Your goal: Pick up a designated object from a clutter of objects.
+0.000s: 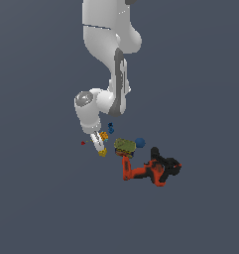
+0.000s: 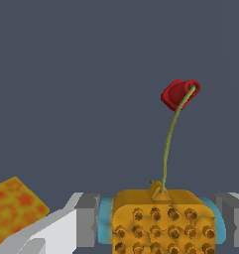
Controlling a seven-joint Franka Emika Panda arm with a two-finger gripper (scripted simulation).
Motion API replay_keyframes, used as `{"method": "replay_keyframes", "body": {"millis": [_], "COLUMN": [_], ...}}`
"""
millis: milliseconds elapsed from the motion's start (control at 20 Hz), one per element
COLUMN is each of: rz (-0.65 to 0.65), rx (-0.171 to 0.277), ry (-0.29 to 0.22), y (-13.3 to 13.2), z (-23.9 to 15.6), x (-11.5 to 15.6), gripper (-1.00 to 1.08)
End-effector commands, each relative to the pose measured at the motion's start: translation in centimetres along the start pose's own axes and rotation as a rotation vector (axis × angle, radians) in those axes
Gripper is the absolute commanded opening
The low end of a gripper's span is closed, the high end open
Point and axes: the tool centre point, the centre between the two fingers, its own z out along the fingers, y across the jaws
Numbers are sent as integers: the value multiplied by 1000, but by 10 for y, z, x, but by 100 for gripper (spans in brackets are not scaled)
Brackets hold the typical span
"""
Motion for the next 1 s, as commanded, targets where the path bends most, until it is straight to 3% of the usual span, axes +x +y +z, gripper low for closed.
{"method": "replay_keyframes", "body": {"millis": [0, 500, 950], "rz": [0, 0, 2], "rx": [-1, 0, -2], "ry": [0, 0, 0], "y": [1, -1, -7], "z": [1, -9, -57], "x": [0, 4, 24], "gripper": [-100, -100, -100]}}
